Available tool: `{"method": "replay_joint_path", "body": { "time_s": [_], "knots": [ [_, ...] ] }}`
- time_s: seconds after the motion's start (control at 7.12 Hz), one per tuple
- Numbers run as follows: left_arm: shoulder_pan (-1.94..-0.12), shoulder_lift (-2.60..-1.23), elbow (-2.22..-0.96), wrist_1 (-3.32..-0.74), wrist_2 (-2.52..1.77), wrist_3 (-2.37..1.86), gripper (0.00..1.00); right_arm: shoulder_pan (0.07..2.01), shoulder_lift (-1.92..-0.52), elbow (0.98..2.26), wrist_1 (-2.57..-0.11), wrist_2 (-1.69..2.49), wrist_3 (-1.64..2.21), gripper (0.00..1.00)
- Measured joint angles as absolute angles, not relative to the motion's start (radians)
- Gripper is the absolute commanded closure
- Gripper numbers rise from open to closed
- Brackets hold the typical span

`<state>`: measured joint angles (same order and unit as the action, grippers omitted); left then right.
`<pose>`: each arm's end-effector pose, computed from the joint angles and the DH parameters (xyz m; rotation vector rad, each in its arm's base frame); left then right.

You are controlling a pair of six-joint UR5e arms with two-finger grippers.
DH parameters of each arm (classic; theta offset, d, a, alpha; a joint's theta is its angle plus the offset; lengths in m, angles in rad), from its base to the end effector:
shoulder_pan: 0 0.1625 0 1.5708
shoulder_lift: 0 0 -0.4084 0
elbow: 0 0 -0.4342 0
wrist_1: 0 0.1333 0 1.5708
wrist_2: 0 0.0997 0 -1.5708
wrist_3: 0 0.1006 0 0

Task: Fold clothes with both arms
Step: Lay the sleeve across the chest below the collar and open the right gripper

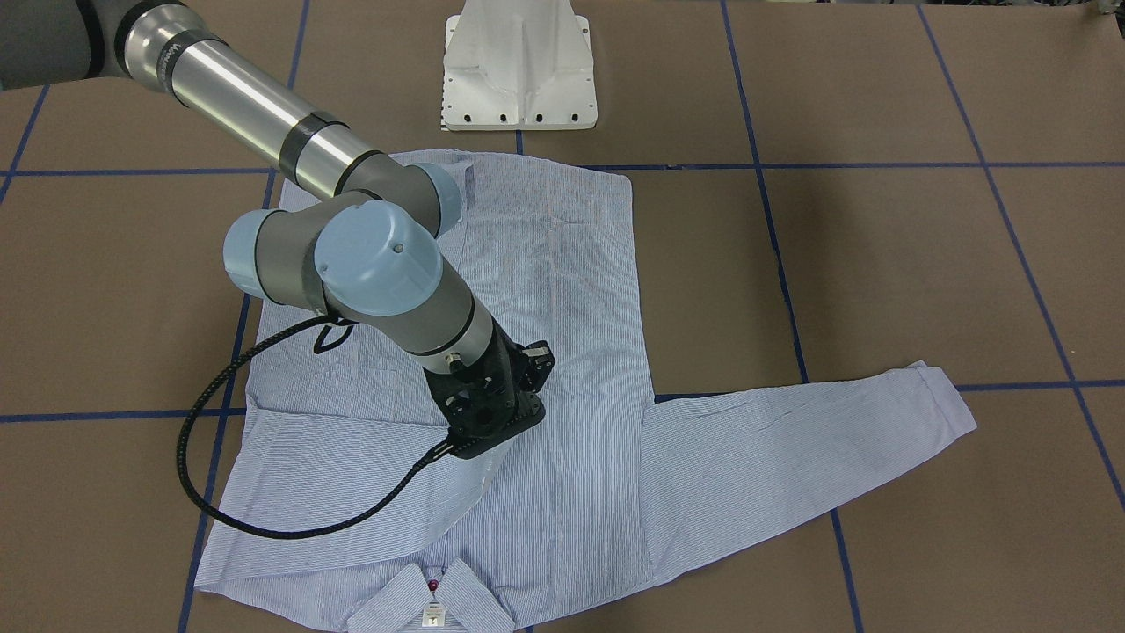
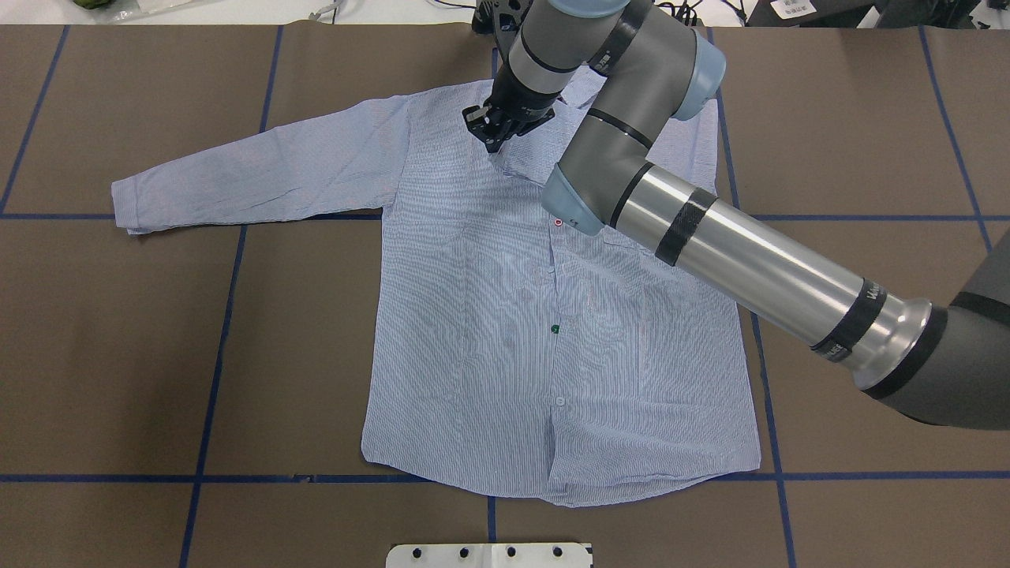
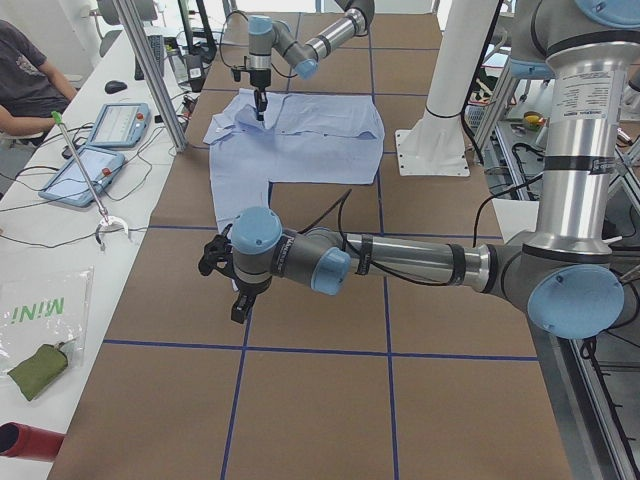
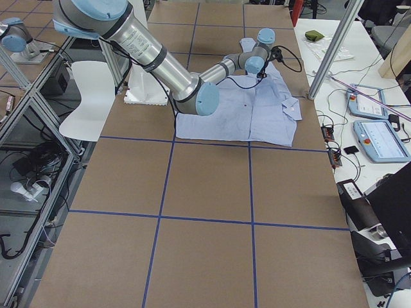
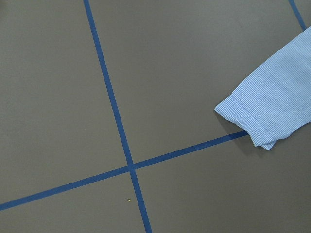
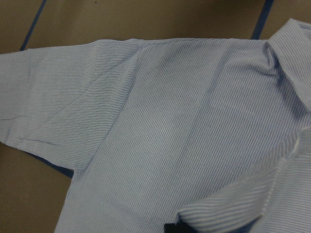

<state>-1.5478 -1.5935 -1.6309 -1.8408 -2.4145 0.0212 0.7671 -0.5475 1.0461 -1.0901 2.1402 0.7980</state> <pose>-0.0453 -0.5598 0.5632 0.3310 0.8355 0.1900 -0.5614 -0.6510 0.1319 0.2874 -1.0473 -0.2837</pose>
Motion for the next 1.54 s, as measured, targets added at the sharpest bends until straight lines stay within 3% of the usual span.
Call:
{"method": "replay_joint_path", "body": {
  "time_s": [0.84,1.26,1.54],
  "knots": [
    [-1.538,-1.627,-1.591,-1.871,-2.415,-0.022,0.01,0.668,-0.499,1.044,-1.075,1.929,0.933,0.0],
    [-1.423,-1.641,-1.425,-2.277,-2.404,-0.455,0.01,0.717,-0.519,1.182,-1.306,1.993,0.978,0.0],
    [-1.304,-1.642,-1.361,-2.505,-2.344,-0.776,0.01,0.782,-0.609,1.289,-1.4,2.061,0.948,0.0]
  ]
}}
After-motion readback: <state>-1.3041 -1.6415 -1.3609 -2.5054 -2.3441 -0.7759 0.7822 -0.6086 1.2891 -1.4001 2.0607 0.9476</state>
